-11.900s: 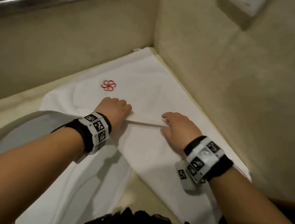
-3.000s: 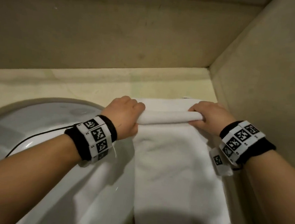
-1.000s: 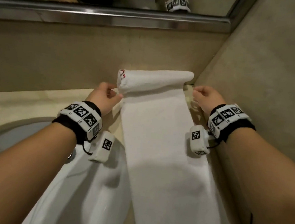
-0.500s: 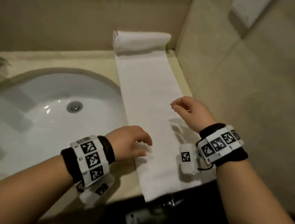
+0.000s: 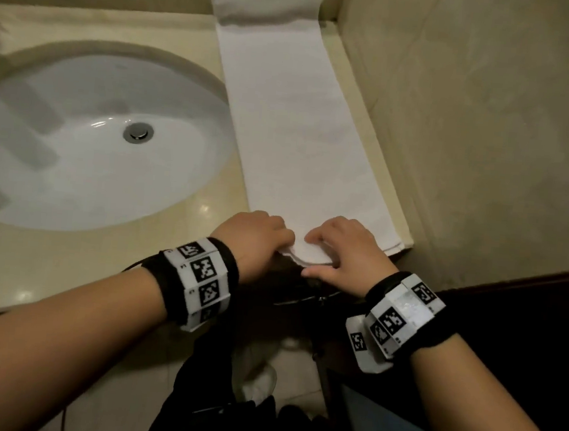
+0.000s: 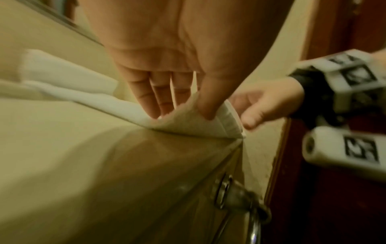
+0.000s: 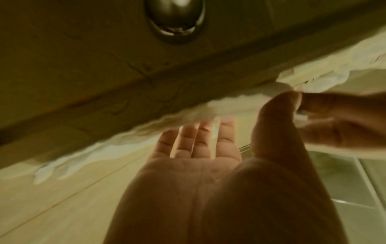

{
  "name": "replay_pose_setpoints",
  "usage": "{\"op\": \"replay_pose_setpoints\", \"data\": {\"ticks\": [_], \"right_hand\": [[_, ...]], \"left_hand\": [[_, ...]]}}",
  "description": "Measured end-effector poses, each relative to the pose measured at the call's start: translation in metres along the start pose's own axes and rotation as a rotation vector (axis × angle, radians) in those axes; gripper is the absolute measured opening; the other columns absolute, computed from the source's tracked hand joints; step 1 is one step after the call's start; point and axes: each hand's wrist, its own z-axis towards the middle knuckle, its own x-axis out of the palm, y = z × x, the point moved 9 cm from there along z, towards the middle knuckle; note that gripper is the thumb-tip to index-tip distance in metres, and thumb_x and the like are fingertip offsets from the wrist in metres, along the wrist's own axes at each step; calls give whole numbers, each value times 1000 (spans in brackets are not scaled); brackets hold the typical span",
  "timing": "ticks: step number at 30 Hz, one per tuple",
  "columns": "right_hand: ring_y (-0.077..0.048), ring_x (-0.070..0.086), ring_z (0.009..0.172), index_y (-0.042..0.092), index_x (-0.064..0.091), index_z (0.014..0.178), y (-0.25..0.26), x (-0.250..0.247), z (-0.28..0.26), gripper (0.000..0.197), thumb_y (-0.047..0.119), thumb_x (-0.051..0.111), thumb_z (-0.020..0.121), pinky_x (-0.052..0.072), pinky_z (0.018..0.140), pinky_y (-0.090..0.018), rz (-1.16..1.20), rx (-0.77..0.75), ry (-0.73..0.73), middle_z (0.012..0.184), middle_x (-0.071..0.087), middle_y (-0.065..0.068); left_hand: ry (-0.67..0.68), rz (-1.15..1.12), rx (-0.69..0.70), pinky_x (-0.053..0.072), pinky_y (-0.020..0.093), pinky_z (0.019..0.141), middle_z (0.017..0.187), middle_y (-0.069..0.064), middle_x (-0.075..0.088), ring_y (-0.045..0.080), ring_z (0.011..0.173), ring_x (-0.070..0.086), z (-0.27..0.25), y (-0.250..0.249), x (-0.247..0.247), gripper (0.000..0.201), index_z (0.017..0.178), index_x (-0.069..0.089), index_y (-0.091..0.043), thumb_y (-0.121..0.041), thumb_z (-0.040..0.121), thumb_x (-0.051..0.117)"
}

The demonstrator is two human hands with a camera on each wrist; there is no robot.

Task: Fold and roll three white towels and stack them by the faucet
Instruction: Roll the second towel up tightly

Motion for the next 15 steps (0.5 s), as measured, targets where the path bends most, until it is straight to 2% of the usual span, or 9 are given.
{"op": "replay_pose_setpoints", "data": {"ticks": [2, 3, 6, 8, 10, 12, 15], "right_hand": [[-17, 39, 114, 33, 48, 122, 3, 4, -3, 61, 55, 66, 68, 27, 98, -35, -107, -19, 1, 122, 46, 4], [-17, 39, 115, 33, 47, 123, 3, 4, -3, 59, 51, 66, 70, 26, 97, -35, -150, -22, -15, 123, 46, 4], [-20, 45, 113, 27, 53, 118, -7, -8, -2, 40, 24, 61, 78, 29, 93, -32, -168, 24, -110, 119, 52, 2], [-24, 52, 107, 20, 61, 109, -18, -16, -1, 27, 15, 56, 83, 35, 89, -33, -91, 50, -115, 111, 60, -3], [-27, 57, 99, 16, 64, 102, -26, -20, -1, 19, 19, 54, 87, 40, 80, -31, -3, 66, -82, 102, 65, -6], [-26, 59, 93, 18, 64, 99, -33, -22, 0, 16, 25, 54, 88, 37, 72, -27, 57, 124, -58, 97, 67, -6], [-24, 59, 92, 19, 62, 98, -42, -24, 9, 17, 30, 56, 86, 36, 72, -25, 120, 239, -66, 97, 67, -5]], "left_hand": [[-44, -202, -116, 38, 29, 77, 109, 6, 61, 26, 99, 55, -8, 18, -8, 24, 107, 56, -19, -28, 87, 47], [-60, -260, -170, 36, 27, 74, 106, 6, 62, 27, 98, 56, -14, 28, -11, 21, 105, 57, -18, -27, 88, 49], [-59, -340, -301, 33, 25, 72, 100, 5, 63, 26, 95, 56, -34, 56, -12, 16, 100, 58, -18, -27, 89, 52], [-45, -396, -372, 34, 26, 72, 93, 3, 61, 24, 91, 55, -46, 69, -10, 14, 98, 58, -18, -27, 88, 53], [-40, -472, -434, 34, 27, 71, 84, 1, 57, 22, 85, 54, -57, 80, -7, 11, 91, 57, -19, -29, 88, 53], [-37, -536, -483, 33, 28, 70, 80, 1, 55, 22, 81, 52, -61, 87, -3, 11, 85, 56, -19, -30, 88, 53], [-32, -517, -550, 33, 28, 68, 78, 2, 55, 23, 79, 51, -61, 94, 2, 16, 76, 51, -19, -31, 87, 52]]}}
